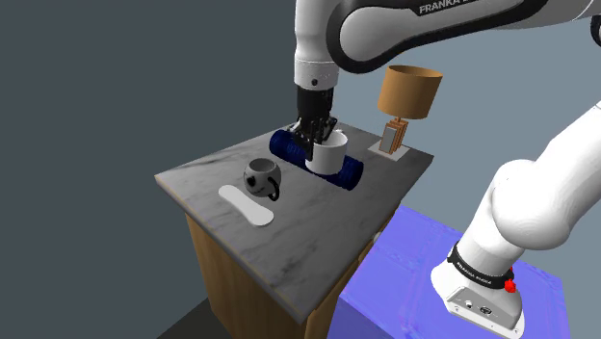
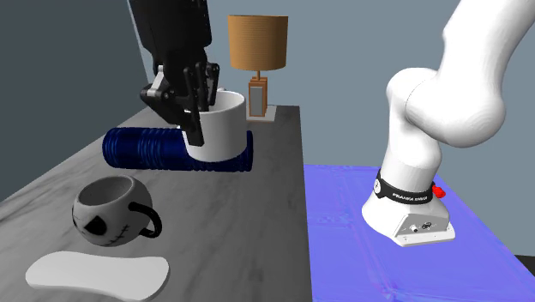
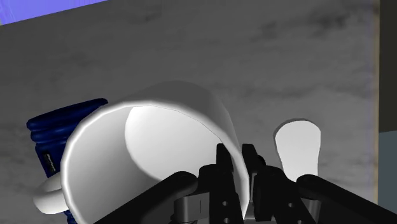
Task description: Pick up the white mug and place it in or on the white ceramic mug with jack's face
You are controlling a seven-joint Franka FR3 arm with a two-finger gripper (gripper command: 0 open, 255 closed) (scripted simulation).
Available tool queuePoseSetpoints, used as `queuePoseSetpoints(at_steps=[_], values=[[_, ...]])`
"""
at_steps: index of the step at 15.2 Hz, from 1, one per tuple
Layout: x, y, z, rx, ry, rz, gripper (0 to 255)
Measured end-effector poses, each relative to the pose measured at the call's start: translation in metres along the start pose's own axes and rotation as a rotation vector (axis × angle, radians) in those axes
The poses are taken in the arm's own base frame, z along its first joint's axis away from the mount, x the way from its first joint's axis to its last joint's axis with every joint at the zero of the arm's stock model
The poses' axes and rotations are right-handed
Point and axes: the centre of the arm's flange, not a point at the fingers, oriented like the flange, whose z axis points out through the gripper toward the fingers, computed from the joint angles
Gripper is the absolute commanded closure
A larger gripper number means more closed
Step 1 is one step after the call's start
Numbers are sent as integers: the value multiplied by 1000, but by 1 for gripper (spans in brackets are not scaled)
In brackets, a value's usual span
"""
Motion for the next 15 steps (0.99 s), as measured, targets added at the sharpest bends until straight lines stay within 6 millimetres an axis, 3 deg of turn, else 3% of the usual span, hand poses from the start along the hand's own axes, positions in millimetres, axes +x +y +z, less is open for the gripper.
queuePoseSetpoints(at_steps=[3, 15], values=[[13, -8, -9, 0, 0, 0, 255], [148, -68, -21, 0, -1, -1, 255]])
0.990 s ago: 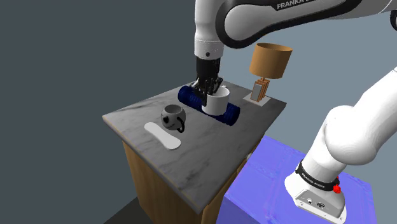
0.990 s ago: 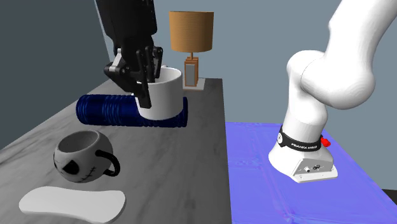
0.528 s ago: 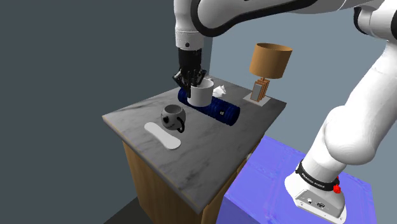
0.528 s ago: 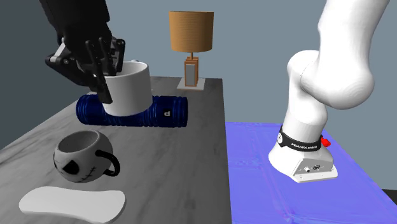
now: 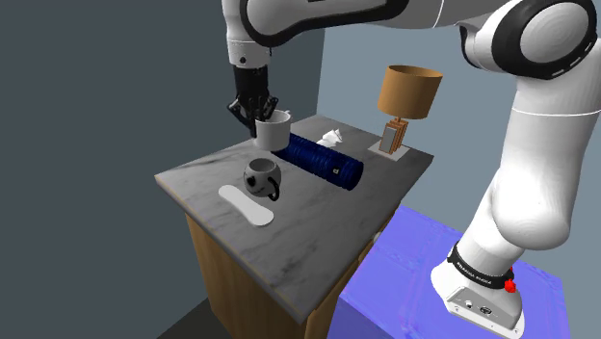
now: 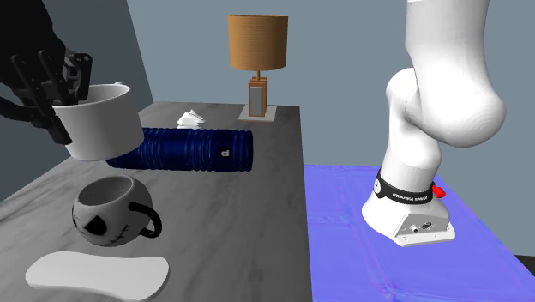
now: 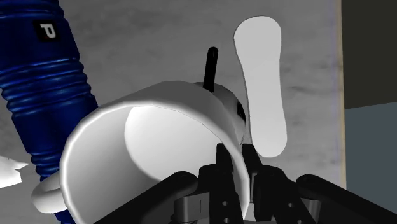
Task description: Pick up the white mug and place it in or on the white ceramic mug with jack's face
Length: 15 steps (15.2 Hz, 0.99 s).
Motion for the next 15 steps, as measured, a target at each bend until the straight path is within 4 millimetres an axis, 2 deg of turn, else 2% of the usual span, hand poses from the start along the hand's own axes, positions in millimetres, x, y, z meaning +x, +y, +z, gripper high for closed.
queuePoseSetpoints(at_steps=[3, 15], values=[[7, -3, 13, 0, 0, 1, 255], [9, -5, 75, 0, 0, 1, 255]])
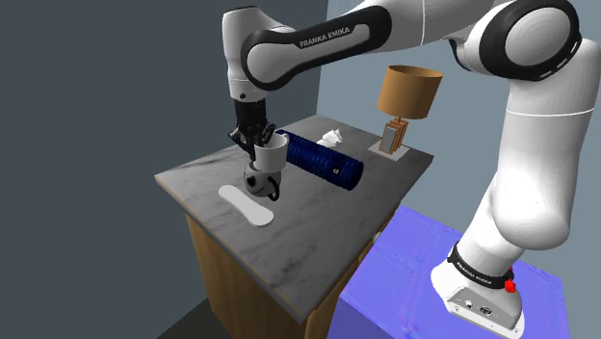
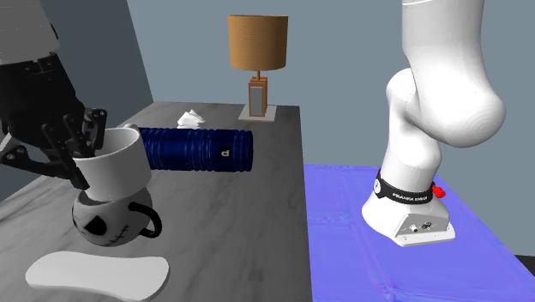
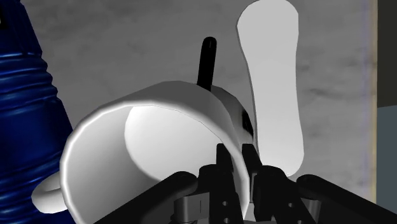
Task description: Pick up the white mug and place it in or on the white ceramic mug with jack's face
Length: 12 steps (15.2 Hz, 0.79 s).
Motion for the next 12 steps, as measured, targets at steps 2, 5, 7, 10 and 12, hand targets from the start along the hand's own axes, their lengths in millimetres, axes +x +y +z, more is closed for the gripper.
queuePoseSetpoints(at_steps=[2, 5, 7, 10, 12], values=[[0, -1, 2, 0, 0, 0, 255], [0, -1, 3, 0, 0, 0, 255], [0, -1, 3, 0, 0, 0, 0], [0, -1, 3, 0, 1, 0, 0], [0, -1, 3, 0, 1, 0, 0]])
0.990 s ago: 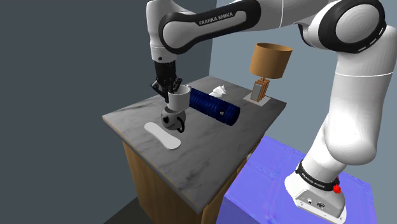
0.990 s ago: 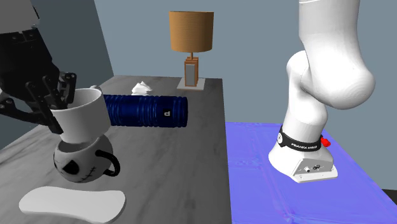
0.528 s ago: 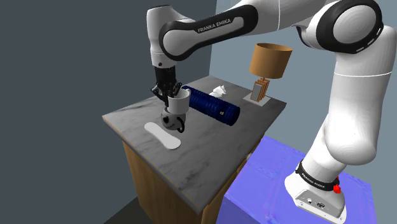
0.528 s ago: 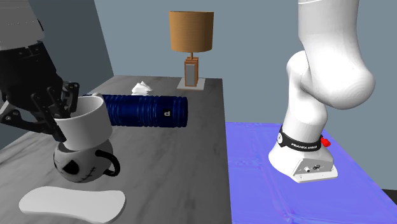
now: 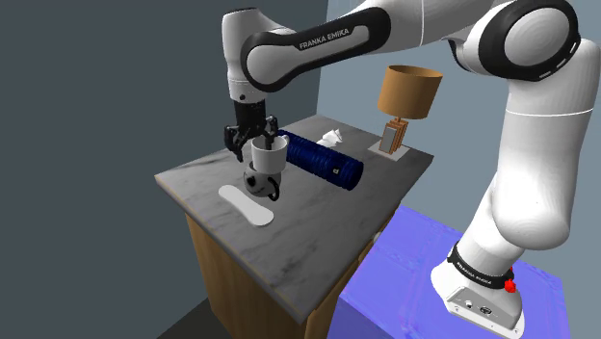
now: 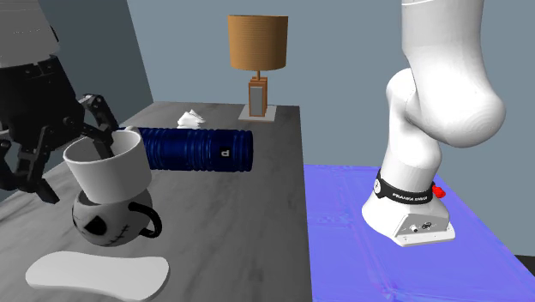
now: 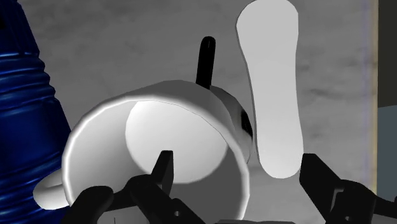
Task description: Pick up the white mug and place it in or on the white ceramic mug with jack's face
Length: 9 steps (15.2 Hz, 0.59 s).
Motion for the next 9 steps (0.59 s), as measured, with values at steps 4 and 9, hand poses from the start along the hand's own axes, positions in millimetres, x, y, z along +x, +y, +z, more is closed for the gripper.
queuePoseSetpoints(at_steps=[4, 9], values=[[-1, -1, -26, 1, 1, 0, 0], [0, 0, -50, 0, 0, 0, 0]])
